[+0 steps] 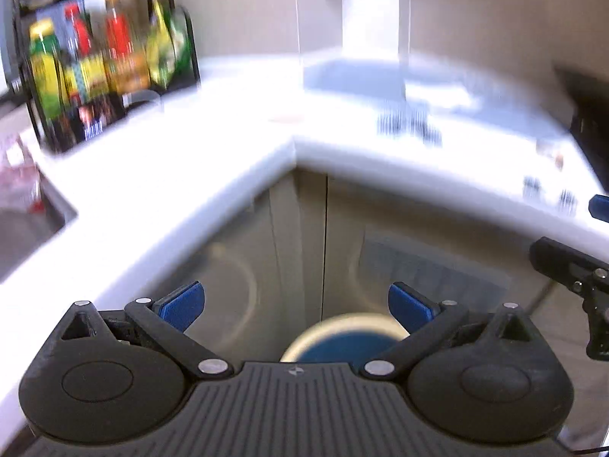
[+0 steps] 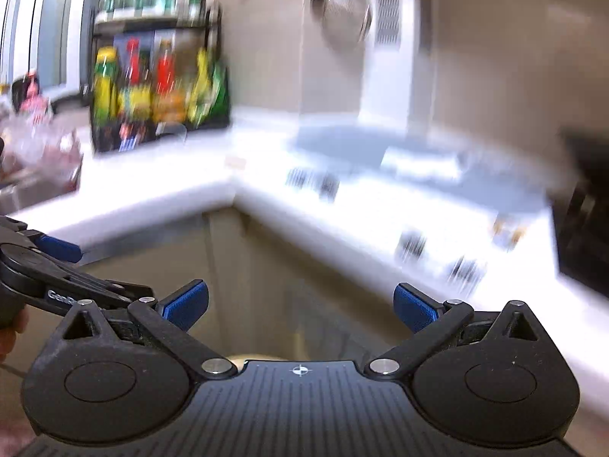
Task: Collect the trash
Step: 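Raise both empty tools back up toward the grey mat, then grasp the white tissue with the left tool while the right tool grasps the clear plastic bag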
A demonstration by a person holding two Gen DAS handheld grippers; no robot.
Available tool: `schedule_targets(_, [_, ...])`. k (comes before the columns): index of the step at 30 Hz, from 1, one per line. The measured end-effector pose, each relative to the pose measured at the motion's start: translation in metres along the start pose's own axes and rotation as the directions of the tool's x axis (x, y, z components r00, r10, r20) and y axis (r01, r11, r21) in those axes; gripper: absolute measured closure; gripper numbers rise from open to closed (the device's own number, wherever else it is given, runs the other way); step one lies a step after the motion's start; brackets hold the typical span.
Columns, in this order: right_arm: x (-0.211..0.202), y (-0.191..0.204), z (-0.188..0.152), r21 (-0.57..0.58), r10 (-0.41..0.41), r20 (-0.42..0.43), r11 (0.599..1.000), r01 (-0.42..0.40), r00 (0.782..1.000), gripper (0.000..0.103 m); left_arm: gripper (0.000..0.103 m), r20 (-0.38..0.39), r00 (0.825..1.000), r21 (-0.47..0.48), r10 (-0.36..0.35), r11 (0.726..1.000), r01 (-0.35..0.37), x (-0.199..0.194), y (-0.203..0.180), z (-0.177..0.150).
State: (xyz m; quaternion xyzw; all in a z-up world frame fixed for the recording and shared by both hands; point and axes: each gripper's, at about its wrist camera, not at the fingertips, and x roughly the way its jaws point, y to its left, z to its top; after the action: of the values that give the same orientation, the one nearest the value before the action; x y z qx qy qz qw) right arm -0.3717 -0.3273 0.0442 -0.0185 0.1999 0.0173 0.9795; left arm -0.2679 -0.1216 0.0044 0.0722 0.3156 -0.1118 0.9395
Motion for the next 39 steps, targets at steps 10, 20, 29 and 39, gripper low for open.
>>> schedule_targets(10, [0.005, -0.043, 0.074, 0.049, -0.135, 0.21, 0.991, 0.127, 0.968, 0.0, 0.0, 0.185, 0.982, 0.036, -0.042, 0.999, 0.036, -0.014, -0.019, 0.086])
schedule_targets(20, [0.073, -0.108, 0.124, 0.282, -0.252, 0.168, 0.939, 0.198, 0.953, 0.0, 0.0, 0.204, 0.965, 0.183, -0.163, 0.975, 0.126, 0.033, -0.062, 0.146])
schedule_targets(29, [0.182, -0.19, 0.111, 0.431, -0.413, -0.074, 0.807, 0.403, 0.908, 0.0, 0.0, 0.127, 0.947, 0.353, -0.295, 0.906, 0.235, 0.119, -0.112, 0.189])
schedule_targets(39, [0.282, -0.265, 0.115, 0.473, -0.405, -0.158, 0.769, 0.429, 0.9, 0.0, 0.0, 0.014, 0.924, 0.42, -0.382, 0.841, 0.341, 0.243, -0.17, 0.254])
